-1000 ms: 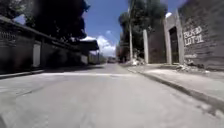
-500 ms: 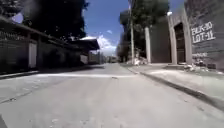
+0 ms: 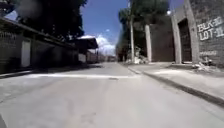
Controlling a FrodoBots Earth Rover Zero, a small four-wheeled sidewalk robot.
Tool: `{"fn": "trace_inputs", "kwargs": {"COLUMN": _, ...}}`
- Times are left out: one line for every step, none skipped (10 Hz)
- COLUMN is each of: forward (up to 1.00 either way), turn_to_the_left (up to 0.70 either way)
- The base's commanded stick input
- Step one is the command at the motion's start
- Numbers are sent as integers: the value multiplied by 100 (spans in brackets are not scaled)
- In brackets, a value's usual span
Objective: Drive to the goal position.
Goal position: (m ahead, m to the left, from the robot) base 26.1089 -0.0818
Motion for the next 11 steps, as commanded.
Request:
{"fn": "trace_inputs", "kwargs": {"forward": 100, "turn_to_the_left": 0}}
{"fn": "trace_inputs", "kwargs": {"forward": 100, "turn_to_the_left": 0}}
{"fn": "trace_inputs", "kwargs": {"forward": 100, "turn_to_the_left": -4}}
{"fn": "trace_inputs", "kwargs": {"forward": 100, "turn_to_the_left": -6}}
{"fn": "trace_inputs", "kwargs": {"forward": 100, "turn_to_the_left": 0}}
{"fn": "trace_inputs", "kwargs": {"forward": 100, "turn_to_the_left": 0}}
{"fn": "trace_inputs", "kwargs": {"forward": 100, "turn_to_the_left": -5}}
{"fn": "trace_inputs", "kwargs": {"forward": 100, "turn_to_the_left": -8}}
{"fn": "trace_inputs", "kwargs": {"forward": 100, "turn_to_the_left": -5}}
{"fn": "trace_inputs", "kwargs": {"forward": 100, "turn_to_the_left": -1}}
{"fn": "trace_inputs", "kwargs": {"forward": 100, "turn_to_the_left": -13}}
